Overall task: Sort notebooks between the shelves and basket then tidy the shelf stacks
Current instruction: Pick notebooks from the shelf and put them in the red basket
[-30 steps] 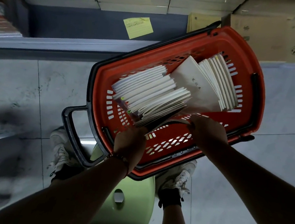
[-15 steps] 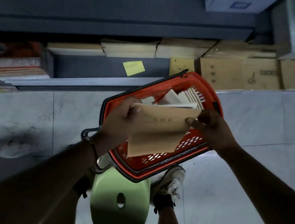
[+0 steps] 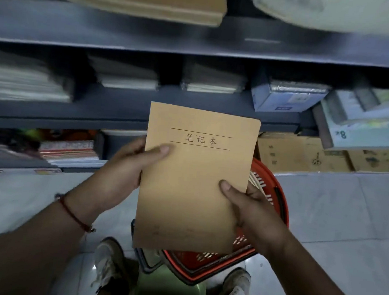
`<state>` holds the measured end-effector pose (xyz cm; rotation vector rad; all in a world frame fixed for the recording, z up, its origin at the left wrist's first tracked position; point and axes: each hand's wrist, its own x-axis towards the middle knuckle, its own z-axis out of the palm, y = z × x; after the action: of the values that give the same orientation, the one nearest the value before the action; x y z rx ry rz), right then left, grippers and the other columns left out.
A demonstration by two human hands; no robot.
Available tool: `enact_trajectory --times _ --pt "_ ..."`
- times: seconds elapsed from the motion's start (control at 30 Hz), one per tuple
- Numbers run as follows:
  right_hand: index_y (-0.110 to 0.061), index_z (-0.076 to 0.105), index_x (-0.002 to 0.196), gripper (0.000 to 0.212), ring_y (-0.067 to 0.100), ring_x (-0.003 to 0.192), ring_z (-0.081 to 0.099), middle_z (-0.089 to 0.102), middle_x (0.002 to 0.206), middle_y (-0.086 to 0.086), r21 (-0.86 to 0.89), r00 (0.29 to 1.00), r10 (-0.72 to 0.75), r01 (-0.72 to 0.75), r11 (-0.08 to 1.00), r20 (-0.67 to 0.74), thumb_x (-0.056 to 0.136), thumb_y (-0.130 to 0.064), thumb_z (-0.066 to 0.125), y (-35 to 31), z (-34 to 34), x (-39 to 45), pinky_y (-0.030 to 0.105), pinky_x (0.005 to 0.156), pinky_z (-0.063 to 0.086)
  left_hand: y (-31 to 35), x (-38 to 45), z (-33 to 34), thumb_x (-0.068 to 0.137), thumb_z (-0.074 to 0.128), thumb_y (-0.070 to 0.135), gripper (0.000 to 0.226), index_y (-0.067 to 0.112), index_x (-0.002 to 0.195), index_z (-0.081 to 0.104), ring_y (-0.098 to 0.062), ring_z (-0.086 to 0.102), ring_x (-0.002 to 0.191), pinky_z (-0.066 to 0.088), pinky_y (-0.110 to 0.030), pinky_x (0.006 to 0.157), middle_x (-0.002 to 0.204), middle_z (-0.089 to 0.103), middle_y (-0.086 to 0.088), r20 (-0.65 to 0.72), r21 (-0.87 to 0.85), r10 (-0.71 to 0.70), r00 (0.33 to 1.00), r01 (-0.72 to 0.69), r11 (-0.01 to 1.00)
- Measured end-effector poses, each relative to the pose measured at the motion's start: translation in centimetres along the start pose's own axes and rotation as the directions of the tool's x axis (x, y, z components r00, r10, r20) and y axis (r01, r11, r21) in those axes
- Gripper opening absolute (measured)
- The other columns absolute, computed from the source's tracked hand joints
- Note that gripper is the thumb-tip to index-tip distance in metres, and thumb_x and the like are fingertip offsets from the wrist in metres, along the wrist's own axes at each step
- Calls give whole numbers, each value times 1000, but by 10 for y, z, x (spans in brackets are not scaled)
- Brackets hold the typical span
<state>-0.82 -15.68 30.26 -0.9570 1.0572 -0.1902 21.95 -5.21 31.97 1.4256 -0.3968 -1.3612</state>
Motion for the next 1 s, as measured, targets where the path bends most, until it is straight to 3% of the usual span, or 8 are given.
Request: enact_trajectory --times 0.23,0.37,0.5,0.63,0.73,0.8,0.9,1.0 --pt "-20 69 117 31 21 105 70 75 110 1 15 994 -107 108 994 -34 86 -26 68 -76 45 -37 43 95 52 36 -72 -7 87 68 11 34 20 121 66 -19 70 107 54 -35 90 115 74 2 -82 148 24 996 -12 989" --pt "-18 68 117 39 22 102 72 76 107 2 15 998 -66 66 998 12 81 -31 72 -110 69 -64 45 96 52 69 -100 -15 78 78 19 51 15 126 62 -29 68 111 51 -51 99 120 71 -7 -103 66 15 995 -8 998" --pt "-15 68 114 32 15 90 74 78 97 1 68 997 -4 -1 998 72 83 -21 72 -129 89 -95 35 84 54 94 -134 -22 64 82 26 71 13 130 59 -34 67 112 45 -58 104 122 70 -12 -66 -23 -47 997 46 999" --pt "-14 68 118 52 20 99 72 77 104 3 42 992 87 -91 995 93 68 -26 78 -132 103 -125 38 93 52 114 -170 -27 79 72 10 62 11 138 52 -35 60 123 39 -54 110 133 64 -16 96 -89 -140 985 149 985" --pt "-20 70 116 70 10 98 71 76 104 -6 -30 992 65 -63 998 104 55 -47 91 -137 107 -152 25 87 52 125 -187 -31 87 66 8 63 10 145 42 -33 53 132 34 -52 115 141 58 -14 226 -7 -124 966 129 992" --pt "-18 73 108 56 8 84 73 78 96 -2 14 999 23 -23 1000 29 59 -37 93 -134 104 -165 19 73 52 133 -194 -30 86 69 12 64 13 144 44 -31 54 131 35 -52 115 139 59 -12 207 34 -116 972 111 993" --pt "-17 80 96 72 23 98 71 77 101 6 72 998 10 -15 997 66 32 -44 100 -139 103 -173 37 91 51 147 -195 -25 75 77 21 62 12 132 56 -29 66 116 44 -52 108 124 70 -11 49 80 -63 997 59 995" --pt "-15 71 116 59 30 107 68 75 109 8 107 993 -44 32 994 111 61 -27 90 -161 108 -174 48 93 50 165 -187 -23 62 87 39 71 15 124 63 -30 70 108 53 -50 94 117 73 -9 -66 95 46 997 -40 995"
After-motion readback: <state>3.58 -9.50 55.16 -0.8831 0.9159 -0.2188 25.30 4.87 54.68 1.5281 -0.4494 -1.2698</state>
